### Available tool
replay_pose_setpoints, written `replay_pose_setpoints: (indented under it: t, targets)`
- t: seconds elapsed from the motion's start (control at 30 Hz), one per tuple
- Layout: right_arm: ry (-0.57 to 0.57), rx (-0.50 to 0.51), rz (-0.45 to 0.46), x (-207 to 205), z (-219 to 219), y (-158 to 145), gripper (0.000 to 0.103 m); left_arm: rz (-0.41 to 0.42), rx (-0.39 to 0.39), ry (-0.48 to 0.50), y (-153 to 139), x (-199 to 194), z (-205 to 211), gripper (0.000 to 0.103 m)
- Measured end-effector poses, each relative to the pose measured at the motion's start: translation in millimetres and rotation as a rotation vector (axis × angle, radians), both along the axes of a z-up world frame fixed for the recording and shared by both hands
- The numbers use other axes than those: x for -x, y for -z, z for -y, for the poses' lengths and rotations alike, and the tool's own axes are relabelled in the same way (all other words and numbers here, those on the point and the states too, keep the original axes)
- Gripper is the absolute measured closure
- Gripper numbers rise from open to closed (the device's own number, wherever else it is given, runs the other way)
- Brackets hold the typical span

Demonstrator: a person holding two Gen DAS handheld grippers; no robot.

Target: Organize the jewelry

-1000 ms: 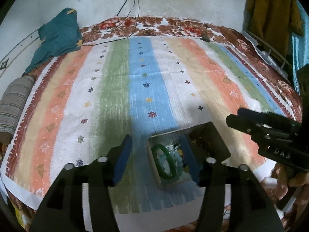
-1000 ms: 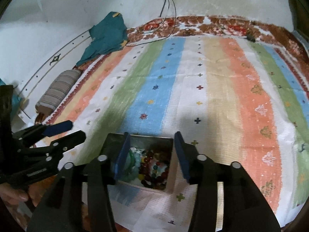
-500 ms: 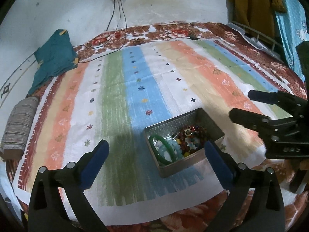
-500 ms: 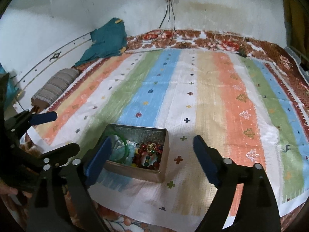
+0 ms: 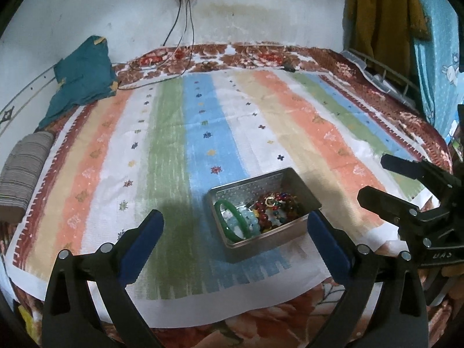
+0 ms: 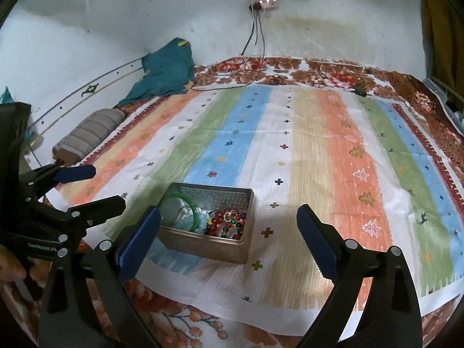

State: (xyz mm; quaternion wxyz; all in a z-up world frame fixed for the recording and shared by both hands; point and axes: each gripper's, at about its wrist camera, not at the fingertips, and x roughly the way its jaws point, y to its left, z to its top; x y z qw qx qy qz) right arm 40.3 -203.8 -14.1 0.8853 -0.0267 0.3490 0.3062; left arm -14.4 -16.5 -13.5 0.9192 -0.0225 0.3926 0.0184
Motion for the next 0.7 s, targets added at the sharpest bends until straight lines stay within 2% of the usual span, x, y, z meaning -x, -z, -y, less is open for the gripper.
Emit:
replay_pose_setpoints:
  t: [0.23,0.7]
  targets:
    - [0.014,-0.017,-0.009,2.3,6.3,0.8,0.008,0.013,-0.032,0.025,1.3,3.2,9.9,0.006]
    - [0.023,-0.030,-0.004,5.9,12.7,3.0,0.008,0.024,-0.027,0.006,2.3,9.1,10.6,0.006]
